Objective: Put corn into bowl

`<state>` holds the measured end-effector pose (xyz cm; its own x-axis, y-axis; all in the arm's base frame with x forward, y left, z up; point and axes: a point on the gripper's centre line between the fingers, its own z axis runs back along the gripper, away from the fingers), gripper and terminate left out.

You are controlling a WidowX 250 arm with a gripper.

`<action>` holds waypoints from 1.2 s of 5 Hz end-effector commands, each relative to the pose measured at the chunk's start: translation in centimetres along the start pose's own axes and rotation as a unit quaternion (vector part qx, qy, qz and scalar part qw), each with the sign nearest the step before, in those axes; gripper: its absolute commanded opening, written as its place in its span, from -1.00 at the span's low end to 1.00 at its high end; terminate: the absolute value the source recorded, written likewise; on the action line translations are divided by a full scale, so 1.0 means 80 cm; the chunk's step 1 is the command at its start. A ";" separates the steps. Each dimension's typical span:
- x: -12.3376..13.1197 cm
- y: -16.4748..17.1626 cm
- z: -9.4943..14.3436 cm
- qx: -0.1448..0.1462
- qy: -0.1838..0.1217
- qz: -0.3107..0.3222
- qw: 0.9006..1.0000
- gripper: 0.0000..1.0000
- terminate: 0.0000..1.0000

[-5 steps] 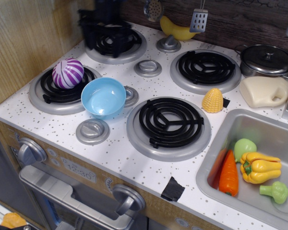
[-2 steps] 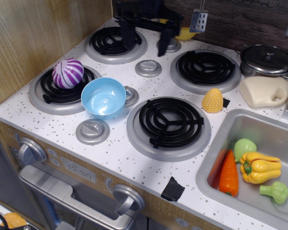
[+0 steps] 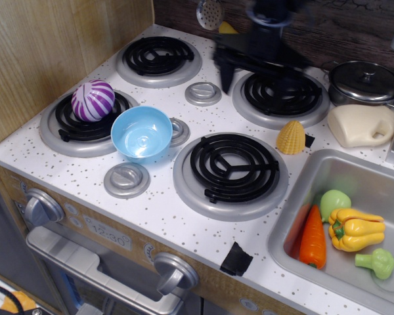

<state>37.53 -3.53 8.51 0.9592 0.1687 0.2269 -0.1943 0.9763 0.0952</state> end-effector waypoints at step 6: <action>0.035 -0.045 -0.055 -0.097 -0.077 0.053 0.991 1.00 -1.00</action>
<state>41.27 -6.07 2.59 0.8982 0.2923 0.3284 -0.2618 0.9557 -0.1346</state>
